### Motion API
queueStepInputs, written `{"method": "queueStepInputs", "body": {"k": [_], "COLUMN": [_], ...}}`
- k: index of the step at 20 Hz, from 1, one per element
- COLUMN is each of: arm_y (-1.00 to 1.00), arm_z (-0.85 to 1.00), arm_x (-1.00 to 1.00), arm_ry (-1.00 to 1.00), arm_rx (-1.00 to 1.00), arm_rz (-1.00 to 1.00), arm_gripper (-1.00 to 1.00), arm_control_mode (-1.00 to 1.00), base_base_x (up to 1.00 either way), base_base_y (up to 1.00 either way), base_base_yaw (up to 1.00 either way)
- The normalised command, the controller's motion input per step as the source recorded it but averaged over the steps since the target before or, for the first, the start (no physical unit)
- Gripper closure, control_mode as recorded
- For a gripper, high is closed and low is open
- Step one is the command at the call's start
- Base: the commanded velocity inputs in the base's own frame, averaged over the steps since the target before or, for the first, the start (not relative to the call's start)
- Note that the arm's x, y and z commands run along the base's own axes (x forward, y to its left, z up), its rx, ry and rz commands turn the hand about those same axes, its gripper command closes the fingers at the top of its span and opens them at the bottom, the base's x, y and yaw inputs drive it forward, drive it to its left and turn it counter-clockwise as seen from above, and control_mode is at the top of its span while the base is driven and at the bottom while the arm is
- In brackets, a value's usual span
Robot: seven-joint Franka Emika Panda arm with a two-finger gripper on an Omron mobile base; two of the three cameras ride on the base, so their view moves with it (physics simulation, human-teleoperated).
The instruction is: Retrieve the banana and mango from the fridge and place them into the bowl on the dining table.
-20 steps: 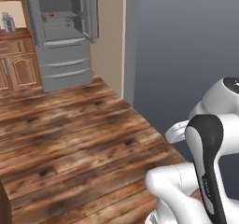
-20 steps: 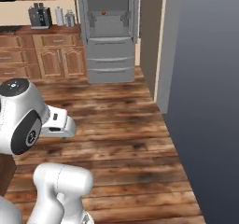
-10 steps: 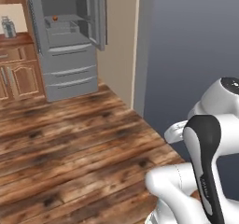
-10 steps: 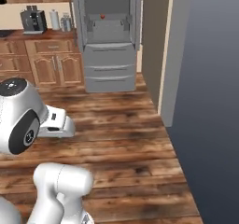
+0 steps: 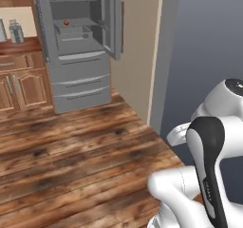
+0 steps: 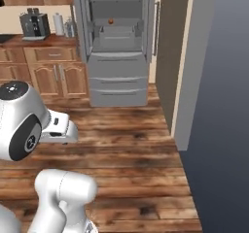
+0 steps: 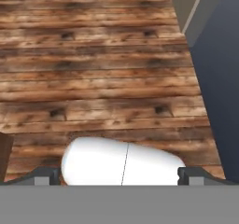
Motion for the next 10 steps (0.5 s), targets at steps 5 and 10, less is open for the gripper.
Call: {"method": "queueStepInputs", "body": {"k": [5, 10], "arm_y": [0.00, 0.00], "arm_z": [0.00, 0.00], "arm_x": [0.00, 0.00], "arm_ry": [0.00, 0.00], "arm_rx": [0.00, 0.00], "arm_rz": [0.00, 0.00], "arm_gripper": [-1.00, -1.00], "arm_control_mode": [1.00, 1.00], "base_base_x": [1.00, 1.00], "base_base_y": [-0.21, -0.45], "base_base_yaw": [0.20, 0.11]}}
